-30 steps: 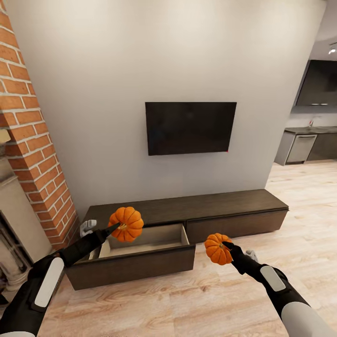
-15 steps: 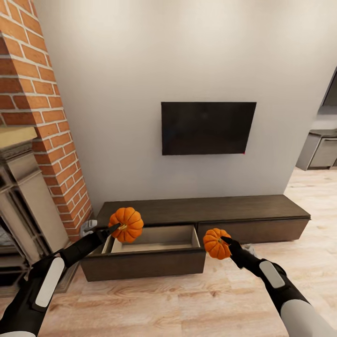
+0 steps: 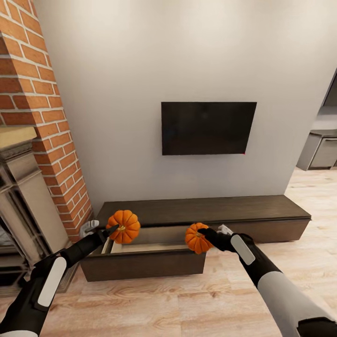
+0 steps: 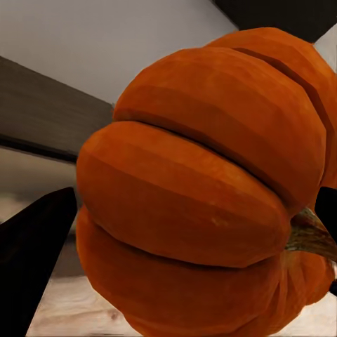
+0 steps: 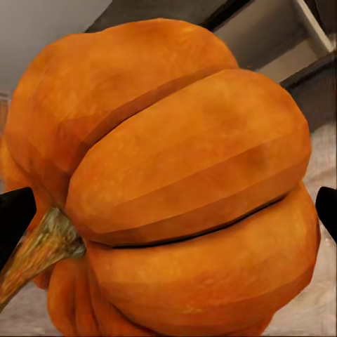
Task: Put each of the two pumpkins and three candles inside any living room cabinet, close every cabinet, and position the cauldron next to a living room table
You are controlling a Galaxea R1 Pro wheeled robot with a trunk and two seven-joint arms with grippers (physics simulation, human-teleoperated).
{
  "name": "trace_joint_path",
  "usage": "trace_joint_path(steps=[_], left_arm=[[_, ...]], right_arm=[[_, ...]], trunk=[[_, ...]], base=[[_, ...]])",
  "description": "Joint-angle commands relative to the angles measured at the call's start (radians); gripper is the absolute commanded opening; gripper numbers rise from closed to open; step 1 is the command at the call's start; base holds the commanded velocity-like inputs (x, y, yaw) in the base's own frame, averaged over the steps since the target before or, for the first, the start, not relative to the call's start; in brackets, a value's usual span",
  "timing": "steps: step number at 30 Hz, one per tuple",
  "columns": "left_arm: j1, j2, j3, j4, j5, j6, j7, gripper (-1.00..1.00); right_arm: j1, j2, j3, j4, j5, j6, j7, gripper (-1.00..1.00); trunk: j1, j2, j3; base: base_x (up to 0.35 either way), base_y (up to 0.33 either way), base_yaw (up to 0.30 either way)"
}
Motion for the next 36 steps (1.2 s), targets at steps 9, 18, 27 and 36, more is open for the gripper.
trace_joint_path(steps=[9,18,27,36], left_arm=[[-0.002,-0.002,-0.001,-0.002,0.005,0.009,0.053,-1.0],[-0.001,-0.001,0.0,-0.002,0.005,0.007,0.062,-1.0],[-0.001,0.0,0.001,-0.003,0.004,0.005,0.064,-1.0],[-0.001,-0.001,0.001,-0.004,0.004,0.005,0.063,-1.0]], right_arm=[[-0.026,0.062,0.074,0.004,0.041,-0.003,-0.021,-1.0],[-0.028,0.064,0.077,-0.008,0.065,0.006,-0.016,-1.0],[-0.027,0.065,0.109,-0.023,0.067,0.005,-0.019,-1.0],[-0.029,0.117,0.135,-0.027,0.068,0.004,-0.152,-1.0]], trunk=[[0.0,-0.002,-0.002],[0.0,-0.002,-0.002],[0.0,-0.002,-0.002],[0.0,-0.002,-0.002]], base=[[0.0,0.0,0.0],[0.023,0.0,0.0],[0.247,-0.001,0.0],[0.118,-0.026,0.0]])
